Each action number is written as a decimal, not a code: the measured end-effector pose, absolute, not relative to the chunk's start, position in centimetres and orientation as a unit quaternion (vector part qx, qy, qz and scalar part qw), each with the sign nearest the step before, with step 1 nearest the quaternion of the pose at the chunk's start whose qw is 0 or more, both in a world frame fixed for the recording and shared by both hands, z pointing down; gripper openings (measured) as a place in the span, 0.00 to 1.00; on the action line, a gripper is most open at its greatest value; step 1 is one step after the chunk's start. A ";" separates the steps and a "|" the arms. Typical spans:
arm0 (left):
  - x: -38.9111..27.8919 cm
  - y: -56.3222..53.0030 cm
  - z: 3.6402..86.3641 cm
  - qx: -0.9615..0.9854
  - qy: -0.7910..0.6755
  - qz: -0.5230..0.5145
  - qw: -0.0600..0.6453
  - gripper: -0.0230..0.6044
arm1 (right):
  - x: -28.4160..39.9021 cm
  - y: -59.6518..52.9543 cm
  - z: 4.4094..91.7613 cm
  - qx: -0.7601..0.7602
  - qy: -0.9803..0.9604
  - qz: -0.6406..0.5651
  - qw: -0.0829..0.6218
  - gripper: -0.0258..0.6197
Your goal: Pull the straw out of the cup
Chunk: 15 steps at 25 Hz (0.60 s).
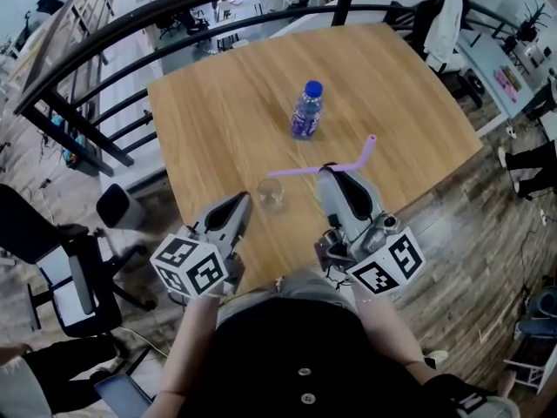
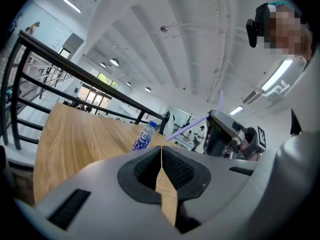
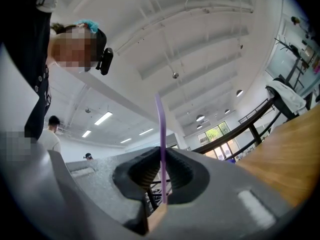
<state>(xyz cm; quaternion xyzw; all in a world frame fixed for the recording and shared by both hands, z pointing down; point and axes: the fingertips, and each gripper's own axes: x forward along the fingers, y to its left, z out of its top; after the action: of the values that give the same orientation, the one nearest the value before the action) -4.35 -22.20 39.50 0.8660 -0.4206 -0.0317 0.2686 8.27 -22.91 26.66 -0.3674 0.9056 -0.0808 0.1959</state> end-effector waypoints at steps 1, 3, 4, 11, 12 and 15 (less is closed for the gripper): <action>-4.2 -22.2 39.5 0.867 -0.419 -0.028 0.266 0.07 | 8.3 -22.9 26.7 -0.367 0.904 -0.087 0.200 0.09; -4.1 -22.3 39.6 0.869 -0.418 -0.021 0.266 0.07 | 8.4 -23.0 26.8 -0.365 0.901 -0.104 0.210 0.09; -4.0 -22.3 39.7 0.868 -0.417 -0.019 0.268 0.07 | 8.5 -23.0 26.8 -0.363 0.899 -0.113 0.216 0.09; -4.1 -22.3 40.0 0.864 -0.420 -0.020 0.278 0.07 | 9.1 -23.2 27.5 -0.355 0.889 -0.155 0.245 0.09; -4.1 -22.3 39.9 0.863 -0.421 -0.022 0.277 0.07 | 9.2 -23.3 27.6 -0.354 0.887 -0.160 0.248 0.09; -4.1 -22.4 40.0 0.862 -0.423 -0.025 0.277 0.07 | 9.0 -23.5 28.2 -0.345 0.889 -0.176 0.244 0.09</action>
<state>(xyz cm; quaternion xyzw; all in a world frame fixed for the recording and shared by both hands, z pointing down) -4.10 -22.38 39.97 0.8625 -0.4228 -0.0245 0.2770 8.99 -23.52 28.25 -0.3451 0.8891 -0.1758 0.2438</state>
